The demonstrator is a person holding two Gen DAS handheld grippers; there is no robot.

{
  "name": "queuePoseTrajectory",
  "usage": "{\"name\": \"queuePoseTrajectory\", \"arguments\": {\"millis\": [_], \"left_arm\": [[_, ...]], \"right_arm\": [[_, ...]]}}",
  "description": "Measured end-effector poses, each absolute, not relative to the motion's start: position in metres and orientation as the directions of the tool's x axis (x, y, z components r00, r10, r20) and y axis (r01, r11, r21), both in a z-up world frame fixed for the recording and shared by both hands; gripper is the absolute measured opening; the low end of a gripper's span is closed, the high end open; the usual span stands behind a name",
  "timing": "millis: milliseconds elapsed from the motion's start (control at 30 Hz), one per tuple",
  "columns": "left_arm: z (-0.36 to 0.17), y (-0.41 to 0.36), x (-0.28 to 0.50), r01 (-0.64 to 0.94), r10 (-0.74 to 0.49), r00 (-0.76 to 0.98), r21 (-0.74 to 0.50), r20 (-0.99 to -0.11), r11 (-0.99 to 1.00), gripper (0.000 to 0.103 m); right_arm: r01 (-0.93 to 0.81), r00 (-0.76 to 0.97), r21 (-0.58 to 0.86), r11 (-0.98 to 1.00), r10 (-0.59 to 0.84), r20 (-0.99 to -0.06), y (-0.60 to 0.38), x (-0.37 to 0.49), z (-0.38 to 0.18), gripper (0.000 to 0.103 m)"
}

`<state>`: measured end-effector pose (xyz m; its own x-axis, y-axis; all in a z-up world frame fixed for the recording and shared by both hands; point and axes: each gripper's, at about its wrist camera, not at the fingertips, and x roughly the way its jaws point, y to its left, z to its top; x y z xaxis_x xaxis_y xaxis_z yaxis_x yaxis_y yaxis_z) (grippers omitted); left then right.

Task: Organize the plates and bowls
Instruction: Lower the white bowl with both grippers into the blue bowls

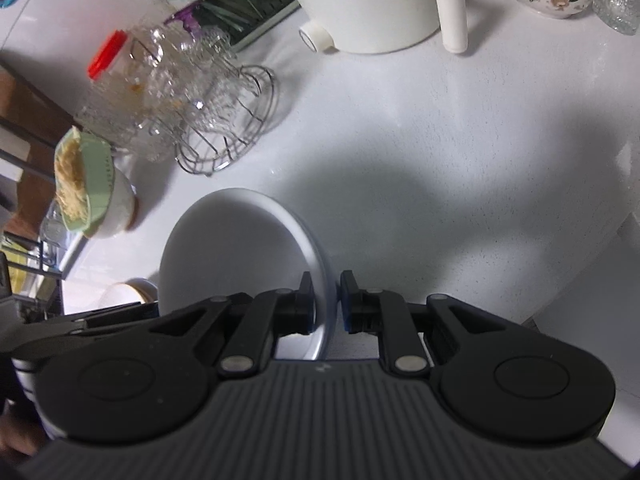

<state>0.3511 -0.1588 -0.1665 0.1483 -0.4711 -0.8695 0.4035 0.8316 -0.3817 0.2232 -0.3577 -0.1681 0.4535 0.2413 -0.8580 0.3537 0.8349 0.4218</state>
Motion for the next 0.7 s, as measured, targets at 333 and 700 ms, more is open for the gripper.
{"name": "queuePoseTrajectory", "arguments": {"millis": [333, 700], "left_arm": [[-0.12, -0.146, 0.351, 0.422, -0.459, 0.204, -0.345, -0.865, 0.838, 0.041], [-0.093, -0.096, 0.351, 0.377, -0.433, 0.283, -0.316, -0.856, 0.871, 0.041]], "right_arm": [[0.335, 0.492, 0.443, 0.832, 0.247, -0.835, -0.348, 0.227, -0.128, 0.016], [0.245, 0.547, 0.487, 0.839, 0.295, -0.784, -0.308, 0.239, -0.109, 0.016]]}}
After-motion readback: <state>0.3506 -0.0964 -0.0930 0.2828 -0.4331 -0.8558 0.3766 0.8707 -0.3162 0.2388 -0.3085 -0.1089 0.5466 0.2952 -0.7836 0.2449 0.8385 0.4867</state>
